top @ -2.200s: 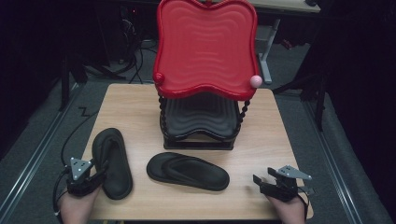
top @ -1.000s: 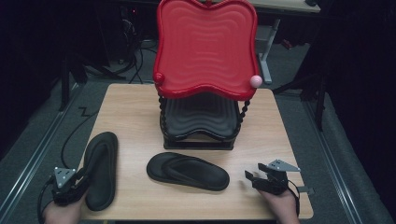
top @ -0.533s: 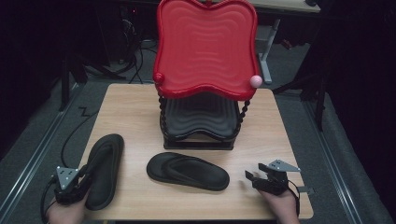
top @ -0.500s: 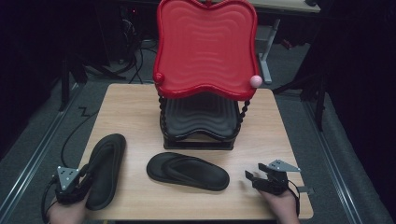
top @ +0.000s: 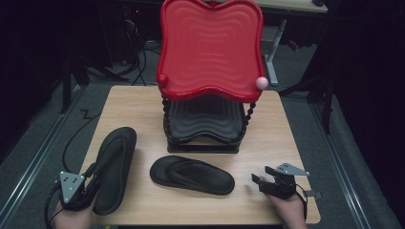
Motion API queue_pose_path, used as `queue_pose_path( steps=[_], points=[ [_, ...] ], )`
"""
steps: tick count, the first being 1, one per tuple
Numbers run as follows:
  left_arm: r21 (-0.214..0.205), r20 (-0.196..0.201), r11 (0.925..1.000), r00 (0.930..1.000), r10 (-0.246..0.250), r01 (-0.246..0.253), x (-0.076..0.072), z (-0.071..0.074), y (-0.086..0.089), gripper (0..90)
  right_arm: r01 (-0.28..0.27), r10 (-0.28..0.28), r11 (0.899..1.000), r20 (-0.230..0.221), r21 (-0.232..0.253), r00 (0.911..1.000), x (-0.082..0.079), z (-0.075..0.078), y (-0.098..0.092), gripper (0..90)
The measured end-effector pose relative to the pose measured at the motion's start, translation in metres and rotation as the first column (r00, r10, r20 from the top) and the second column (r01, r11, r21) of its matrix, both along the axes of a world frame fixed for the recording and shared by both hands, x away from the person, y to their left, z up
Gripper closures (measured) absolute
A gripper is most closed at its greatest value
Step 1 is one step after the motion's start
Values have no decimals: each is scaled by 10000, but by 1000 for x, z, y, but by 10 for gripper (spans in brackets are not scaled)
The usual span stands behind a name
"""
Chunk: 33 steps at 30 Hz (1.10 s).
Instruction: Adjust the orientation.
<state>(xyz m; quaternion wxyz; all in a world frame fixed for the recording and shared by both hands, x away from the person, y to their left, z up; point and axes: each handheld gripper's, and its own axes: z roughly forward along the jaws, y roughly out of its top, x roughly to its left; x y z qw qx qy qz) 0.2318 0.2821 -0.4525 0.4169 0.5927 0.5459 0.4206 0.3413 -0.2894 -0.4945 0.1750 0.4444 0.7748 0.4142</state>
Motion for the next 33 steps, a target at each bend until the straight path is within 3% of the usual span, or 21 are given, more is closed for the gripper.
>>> queue_pose_path(
  steps=[4,8,10,13,16,19,20,22,23,28,29,30,32,33],
  points=[
    [-20,325,9996,9990,-298,299,-5,9,-8,773,9,-9,10000,26,41,10000,0,0,-1,307],
    [27,926,9988,9945,-491,491,-11,20,-20,774,12,-12,10000,22,43,10000,0,0,0,308],
    [-92,1468,9976,9869,-672,693,-18,30,-27,775,-8,8,10000,17,27,10000,0,0,0,309],
    [-156,1787,9940,9784,-1035,1080,-22,36,-34,775,-2,2,10000,31,48,10000,0,0,-1,309],
    [35,2113,9897,9673,-1406,1431,-26,41,-45,775,6,-6,10000,27,45,10000,0,0,-1,310],
    [158,2315,9835,9562,-1792,1804,-29,44,-58,775,-5,5,10000,46,28,10000,-1,1,-1,310],
    [158,2315,9835,9562,-1792,1804,-29,44,-58,776,-5,5,10000,46,28,10000,-1,1,-1,310],
    [175,2458,9760,9452,-2148,2172,-31,47,-71,776,59,-59,10000,63,20,10000,-2,1,-1,310],
    [175,2458,9760,9452,-2148,2172,-31,47,-71,776,59,-59,10000,63,20,10000,-2,1,-1,310],
    [180,2482,9612,9300,-2711,2754,-27,45,-96,777,183,-183,9998,133,32,9997,-4,3,-3,317],
    [180,2482,9612,9300,-2711,2754,-27,45,-96,777,183,-183,9998,133,32,9997,-4,3,-3,317],
    [43,2352,9510,9241,-3013,3091,-24,43,-106,777,221,-222,9997,159,94,9996,-5,4,-3,314],
    [47,2316,9437,9177,-3228,3308,-20,41,-115,777,326,-332,9993,318,188,9989,-8,10,-2,310],
    [47,2316,9437,9177,-3228,3308,-20,41,-115,777,400,-407,9990,325,192,9986,-10,13,-1,299]
  ],
)
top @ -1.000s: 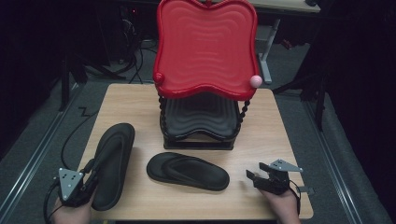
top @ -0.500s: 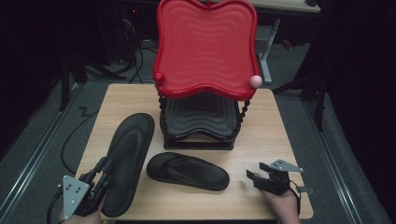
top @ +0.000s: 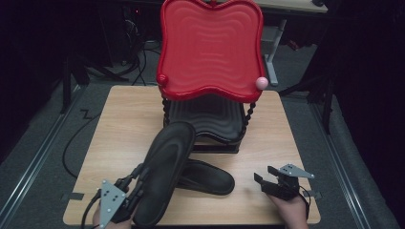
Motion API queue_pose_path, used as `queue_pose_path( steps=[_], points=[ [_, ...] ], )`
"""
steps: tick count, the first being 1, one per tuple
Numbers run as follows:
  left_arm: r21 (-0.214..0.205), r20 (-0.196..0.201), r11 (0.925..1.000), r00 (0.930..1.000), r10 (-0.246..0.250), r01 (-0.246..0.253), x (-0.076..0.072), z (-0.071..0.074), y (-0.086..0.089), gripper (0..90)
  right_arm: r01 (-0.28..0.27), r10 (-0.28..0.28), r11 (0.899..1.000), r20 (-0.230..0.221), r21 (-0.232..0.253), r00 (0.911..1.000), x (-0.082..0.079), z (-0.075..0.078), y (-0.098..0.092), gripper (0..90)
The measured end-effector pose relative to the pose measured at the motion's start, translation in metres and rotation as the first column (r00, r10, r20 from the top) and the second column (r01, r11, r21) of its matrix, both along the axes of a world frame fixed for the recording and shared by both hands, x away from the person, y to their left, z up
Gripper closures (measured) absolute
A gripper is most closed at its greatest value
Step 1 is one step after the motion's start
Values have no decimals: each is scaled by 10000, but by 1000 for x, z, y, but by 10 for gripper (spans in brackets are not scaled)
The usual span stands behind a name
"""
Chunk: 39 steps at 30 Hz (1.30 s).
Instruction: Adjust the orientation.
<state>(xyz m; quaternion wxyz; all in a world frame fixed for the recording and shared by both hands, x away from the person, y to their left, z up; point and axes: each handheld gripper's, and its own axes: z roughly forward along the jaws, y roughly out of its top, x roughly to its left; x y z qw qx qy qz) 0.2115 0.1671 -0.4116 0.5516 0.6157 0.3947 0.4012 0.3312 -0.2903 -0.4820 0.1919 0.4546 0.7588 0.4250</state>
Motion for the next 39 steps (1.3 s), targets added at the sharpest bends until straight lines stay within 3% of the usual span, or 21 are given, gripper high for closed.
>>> queue_pose_path(
  steps=[2,6,10,12,13,14,16,17,18,19,21,22,24,26,27,29,31,32,35,39],
  points=[
    [307,-110,9990,9994,-321,324,10,-3,-24,778,38,-39,9999,94,168,9999,-5,7,3,272],
    [563,-51,9972,9988,-488,490,28,-8,-49,779,-303,273,9985,669,453,9974,-16,24,15,267],
    [531,-89,9985,9998,-159,164,47,-13,-63,778,-854,761,9950,1601,518,9842,-27,46,37,275],
    [587,-33,9983,10000,-44,45,53,-13,-67,778,-955,846,9939,1756,546,9808,-29,51,42,274],
    [595,-21,9982,10000,48,-47,60,-13,-69,778,-1147,1000,9913,1963,648,9754,-32,59,50,273],
    [569,-41,9984,10000,66,-64,66,-13,-71,777,-1558,1326,9844,2373,815,9623,-35,71,65,274],
    [525,-88,9985,9998,151,-146,78,-11,-73,779,-1873,1537,9767,2676,1048,9512,-35,79,79,274],
    [563,-48,9974,9990,443,-440,88,-11,-75,779,-2025,1644,9724,2757,1161,9471,-34,83,86,273],
    [563,-48,9974,9990,443,-440,88,-11,-75,779,-2025,1644,9724,2757,1161,9471,-34,83,86,273],
    [549,-134,9962,9975,689,-680,98,-10,-77,779,-2269,1841,9658,2840,1258,9410,-30,87,102,277],
    [586,-145,9954,9969,768,-758,102,-10,-79,779,-2498,2070,9600,2804,1262,9373,-24,89,118,301],
    [690,-160,9940,9961,866,-853,106,-11,-80,779,-2498,2070,9600,2804,1262,9373,-24,89,118,301],
    [798,-372,9912,9933,1092,-1060,117,-14,-85,781,-2788,2360,9506,2656,1366,9348,-14,86,140,341],
    [836,-377,9901,9926,1159,-1124,119,-15,-87,781,-2780,2371,9512,2597,1336,9361,-11,85,146,369],
    [833,-286,9900,9928,1163,-1136,122,-16,-89,781,-2753,2369,9536,2607,1216,9359,-7,83,152,403],
    [711,-223,9916,9937,1102,-1084,123,-16,-89,781,-2577,2292,9627,2571,828,9388,1,77,161,561],
    [671,-182,9923,9942,1059,-1044,125,-15,-89,773,-2564,2293,9639,2650,719,9366,4,75,162,604],
    [846,-224,9917,9948,992,-970,129,-14,-91,765,-2442,2203,9678,2626,617,9394,11,73,164,720],
    [997,-462,9914,9949,893,-844,140,-16,-89,754,-2245,2039,9729,2539,548,9455,24,71,166,779],
    [1105,-257,9900,9955,907,-874,155,-16,-87,736,-2028,1891,9789,2652,250,9455,39,71,172,814]
  ],
)
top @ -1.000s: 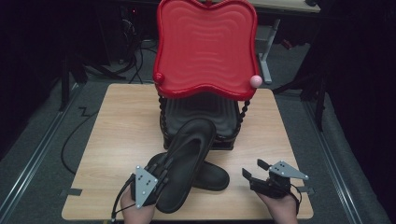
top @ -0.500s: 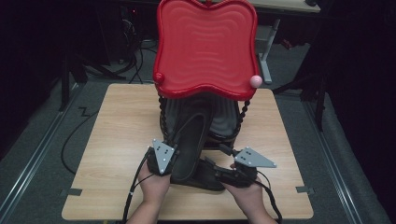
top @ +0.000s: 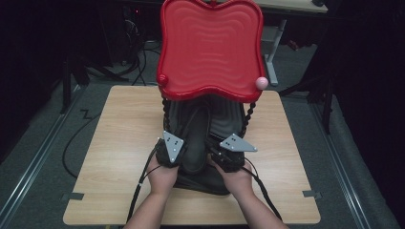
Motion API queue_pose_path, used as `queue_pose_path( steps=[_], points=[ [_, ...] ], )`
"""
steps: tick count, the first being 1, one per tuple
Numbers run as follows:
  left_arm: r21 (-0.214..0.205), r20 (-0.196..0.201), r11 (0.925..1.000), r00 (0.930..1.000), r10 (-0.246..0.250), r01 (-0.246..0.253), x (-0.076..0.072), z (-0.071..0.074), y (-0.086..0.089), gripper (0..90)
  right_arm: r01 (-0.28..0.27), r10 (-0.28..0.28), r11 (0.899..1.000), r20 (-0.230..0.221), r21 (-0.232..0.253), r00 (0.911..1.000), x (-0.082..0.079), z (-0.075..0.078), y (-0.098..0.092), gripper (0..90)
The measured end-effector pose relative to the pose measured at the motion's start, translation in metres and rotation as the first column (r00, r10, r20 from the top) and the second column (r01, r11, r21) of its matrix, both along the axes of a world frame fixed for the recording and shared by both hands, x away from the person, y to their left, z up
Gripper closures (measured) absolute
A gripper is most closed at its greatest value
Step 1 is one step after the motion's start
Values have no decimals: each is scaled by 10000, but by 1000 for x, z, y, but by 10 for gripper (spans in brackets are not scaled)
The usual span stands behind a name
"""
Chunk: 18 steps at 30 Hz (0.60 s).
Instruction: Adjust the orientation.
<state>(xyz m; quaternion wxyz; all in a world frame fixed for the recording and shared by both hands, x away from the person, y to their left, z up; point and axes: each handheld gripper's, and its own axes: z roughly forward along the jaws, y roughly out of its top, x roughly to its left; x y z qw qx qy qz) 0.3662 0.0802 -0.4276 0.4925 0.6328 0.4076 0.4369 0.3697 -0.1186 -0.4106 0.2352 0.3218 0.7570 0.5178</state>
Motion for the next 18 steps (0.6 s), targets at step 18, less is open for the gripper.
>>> queue_pose_path(
  steps=[18],
  points=[
    [-578,226,9864,9880,-1525,1536,-67,-11,-5,674,1474,-1493,9883,529,383,9874,24,6,11,864]
  ],
)
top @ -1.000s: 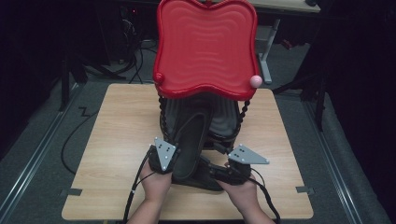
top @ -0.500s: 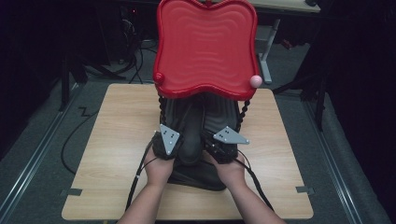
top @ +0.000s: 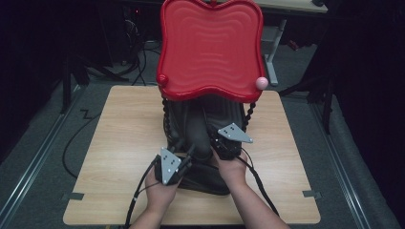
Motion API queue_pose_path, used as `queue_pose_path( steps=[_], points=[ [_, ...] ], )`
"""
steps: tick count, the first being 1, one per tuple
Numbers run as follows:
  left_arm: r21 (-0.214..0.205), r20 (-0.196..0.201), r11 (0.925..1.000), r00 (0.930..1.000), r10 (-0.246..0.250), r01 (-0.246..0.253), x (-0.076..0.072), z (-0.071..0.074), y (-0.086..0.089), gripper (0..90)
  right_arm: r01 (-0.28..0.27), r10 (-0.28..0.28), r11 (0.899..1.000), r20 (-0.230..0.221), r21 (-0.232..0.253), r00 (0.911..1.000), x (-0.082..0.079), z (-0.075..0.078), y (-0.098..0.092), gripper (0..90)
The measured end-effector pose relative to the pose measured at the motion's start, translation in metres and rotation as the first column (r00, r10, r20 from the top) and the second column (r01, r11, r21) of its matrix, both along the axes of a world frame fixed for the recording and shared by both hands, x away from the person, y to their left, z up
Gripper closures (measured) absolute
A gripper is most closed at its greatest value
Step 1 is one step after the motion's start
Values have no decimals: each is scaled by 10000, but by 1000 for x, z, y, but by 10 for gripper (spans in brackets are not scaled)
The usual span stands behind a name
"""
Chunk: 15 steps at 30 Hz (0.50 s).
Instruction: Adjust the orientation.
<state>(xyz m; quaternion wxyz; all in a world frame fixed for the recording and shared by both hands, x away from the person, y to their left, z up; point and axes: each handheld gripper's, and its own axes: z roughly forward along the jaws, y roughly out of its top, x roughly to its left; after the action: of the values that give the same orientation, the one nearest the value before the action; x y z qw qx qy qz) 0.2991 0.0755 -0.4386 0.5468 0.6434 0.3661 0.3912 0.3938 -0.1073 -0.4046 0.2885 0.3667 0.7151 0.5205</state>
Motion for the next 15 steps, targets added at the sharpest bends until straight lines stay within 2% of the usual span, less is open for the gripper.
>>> queue_pose_path(
  steps=[3,5,8,9,13,14,15],
  points=[
    [-231,-485,9980,9971,-592,581,-17,-11,-8,838,25,-25,10000,-10,-81,10000,0,0,0,864],
    [24,-667,9964,9942,-840,843,-23,-16,-17,889,20,-20,9999,-61,-107,10000,1,0,0,864],
    [199,-745,9939,9915,-1069,1087,-25,-21,-27,897,30,-31,9999,-78,-126,10000,1,-1,0,863],
    [310,-899,9926,9894,-1143,1175,-22,-27,-35,897,33,-34,9999,-117,-113,9999,1,0,0,863],
    [393,-1141,9936,9883,-1007,1058,-14,-33,-45,897,31,-32,9999,-101,-125,9999,2,0,0,863],
    [516,-1237,9951,9893,-772,841,-8,-35,-48,897,65,-66,9999,-141,-102,9999,2,0,0,863],
    [516,-1237,9951,9893,-772,841,-8,-35,-48,897,65,-66,9999,-141,-102,9999,2,0,0,863]
  ],
)
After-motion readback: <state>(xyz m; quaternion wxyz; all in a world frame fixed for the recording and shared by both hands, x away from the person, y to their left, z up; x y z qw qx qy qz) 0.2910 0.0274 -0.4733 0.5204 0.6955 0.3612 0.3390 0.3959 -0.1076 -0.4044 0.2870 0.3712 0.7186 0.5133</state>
